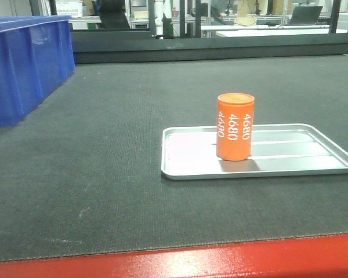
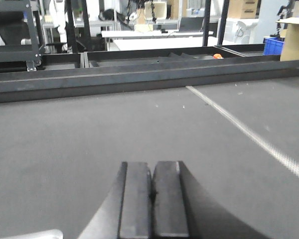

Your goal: Grab orange capacitor from left shelf to right conveyor

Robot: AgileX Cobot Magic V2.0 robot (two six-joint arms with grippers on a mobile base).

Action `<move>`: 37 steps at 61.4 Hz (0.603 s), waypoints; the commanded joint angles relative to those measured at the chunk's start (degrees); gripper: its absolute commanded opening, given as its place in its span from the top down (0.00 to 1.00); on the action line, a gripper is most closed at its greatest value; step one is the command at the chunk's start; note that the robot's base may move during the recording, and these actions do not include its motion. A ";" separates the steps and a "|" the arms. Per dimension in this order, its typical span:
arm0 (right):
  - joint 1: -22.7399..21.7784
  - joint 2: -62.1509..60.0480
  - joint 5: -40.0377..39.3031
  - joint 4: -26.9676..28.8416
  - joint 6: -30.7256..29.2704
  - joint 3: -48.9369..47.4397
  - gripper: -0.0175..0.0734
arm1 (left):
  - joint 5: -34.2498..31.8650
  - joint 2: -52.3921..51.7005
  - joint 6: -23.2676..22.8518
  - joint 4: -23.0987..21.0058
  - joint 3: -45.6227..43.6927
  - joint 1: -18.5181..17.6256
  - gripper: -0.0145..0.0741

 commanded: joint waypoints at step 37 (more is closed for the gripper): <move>-0.41 -14.54 -16.47 9.10 -3.24 17.19 0.76 | -4.85 0.58 0.00 -0.31 -0.45 -0.32 0.95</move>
